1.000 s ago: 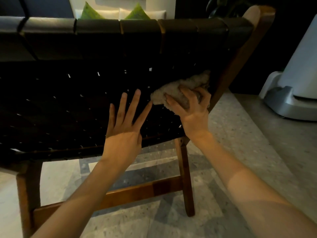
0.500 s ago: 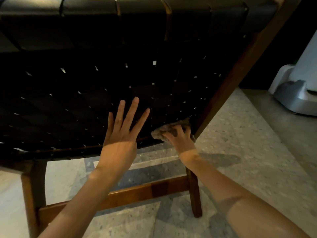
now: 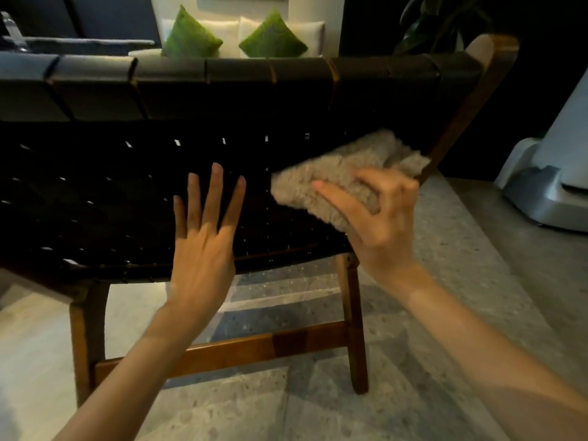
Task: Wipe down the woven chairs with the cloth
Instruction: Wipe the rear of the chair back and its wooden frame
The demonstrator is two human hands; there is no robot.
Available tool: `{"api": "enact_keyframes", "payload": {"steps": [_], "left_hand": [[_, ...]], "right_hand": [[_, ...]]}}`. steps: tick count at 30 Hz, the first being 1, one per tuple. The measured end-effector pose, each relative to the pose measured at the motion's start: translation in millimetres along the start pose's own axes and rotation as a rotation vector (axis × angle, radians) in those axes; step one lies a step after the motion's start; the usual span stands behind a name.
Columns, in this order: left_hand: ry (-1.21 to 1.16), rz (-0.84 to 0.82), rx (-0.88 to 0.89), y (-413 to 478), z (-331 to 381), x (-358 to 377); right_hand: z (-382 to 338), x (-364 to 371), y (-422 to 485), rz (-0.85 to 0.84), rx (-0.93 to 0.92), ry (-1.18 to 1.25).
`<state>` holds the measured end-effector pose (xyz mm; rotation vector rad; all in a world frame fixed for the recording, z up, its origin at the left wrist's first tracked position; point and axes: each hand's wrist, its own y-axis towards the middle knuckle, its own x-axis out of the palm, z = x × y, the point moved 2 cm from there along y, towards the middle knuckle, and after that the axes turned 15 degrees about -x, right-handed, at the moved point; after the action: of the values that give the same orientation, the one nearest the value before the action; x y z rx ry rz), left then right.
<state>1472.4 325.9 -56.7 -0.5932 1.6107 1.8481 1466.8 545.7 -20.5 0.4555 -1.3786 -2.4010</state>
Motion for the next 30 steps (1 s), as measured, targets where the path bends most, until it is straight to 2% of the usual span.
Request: {"api": "enact_keyframes", "payload": {"steps": [3,10,16,25,28,30], "left_hand": [[-0.011,-0.011,-0.007,1.9,-1.5,-8.3],[0.002,-0.030,0.040,4.4,-8.1,-4.2],[0.010,-0.032,0.005,6.0,-16.2,7.1],[0.117,-0.038,0.012,-4.0,-23.4,29.9],[0.145,-0.034,0.027,-7.4,-27.6,34.9],[0.164,-0.030,0.038,-6.7,-31.2,36.7]], "right_hand": [[5.4,14.3,31.0,0.069,0.031,-0.055],[-7.8,52.1,44.3,0.071,0.169,-0.113],[-14.4,67.3,22.9,0.074,0.165,-0.009],[-59.0,103.3,-82.2,-0.505,0.064,0.060],[-72.7,106.9,-93.7,-0.832,0.008,0.079],[-75.1,117.1,-106.1,-0.956,0.002,0.092]]}}
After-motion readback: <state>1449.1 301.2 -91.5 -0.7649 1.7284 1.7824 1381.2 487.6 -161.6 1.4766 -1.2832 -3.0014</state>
